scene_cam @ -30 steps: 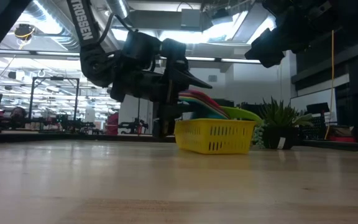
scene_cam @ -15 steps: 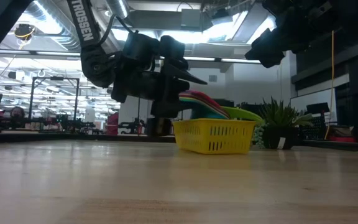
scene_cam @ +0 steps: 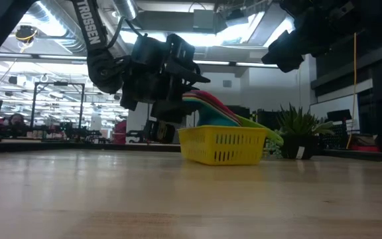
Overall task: Nest measuring cups in basket
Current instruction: Put the stacked measuring cups into the yellow bin
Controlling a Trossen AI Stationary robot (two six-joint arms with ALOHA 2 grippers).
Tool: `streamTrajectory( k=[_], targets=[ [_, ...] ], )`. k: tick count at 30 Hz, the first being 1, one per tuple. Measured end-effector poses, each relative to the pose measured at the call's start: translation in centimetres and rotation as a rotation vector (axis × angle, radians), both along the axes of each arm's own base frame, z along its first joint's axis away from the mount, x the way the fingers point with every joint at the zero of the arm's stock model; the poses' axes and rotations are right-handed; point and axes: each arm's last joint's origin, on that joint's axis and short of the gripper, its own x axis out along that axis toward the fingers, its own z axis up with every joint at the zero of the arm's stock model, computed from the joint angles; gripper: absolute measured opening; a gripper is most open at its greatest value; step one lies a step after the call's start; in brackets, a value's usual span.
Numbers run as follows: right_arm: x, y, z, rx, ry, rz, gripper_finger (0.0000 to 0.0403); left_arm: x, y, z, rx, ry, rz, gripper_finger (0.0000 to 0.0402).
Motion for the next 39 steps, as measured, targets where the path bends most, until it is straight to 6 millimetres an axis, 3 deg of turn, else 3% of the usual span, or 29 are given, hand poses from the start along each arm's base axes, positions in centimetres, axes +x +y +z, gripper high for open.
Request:
streamTrajectory(
  k=[15,39],
  targets=[
    [0.0,-0.01,0.01,-0.002,-0.001,0.001,0.0108,-0.04,0.64,0.17,0.01,-0.007,0.052,0.0163],
    [-0.04,-0.01,-0.06,-0.003,0.008,0.001,0.0108,-0.45,0.46,-0.7,-0.105,0.167,-0.01,0.016]
  ],
)
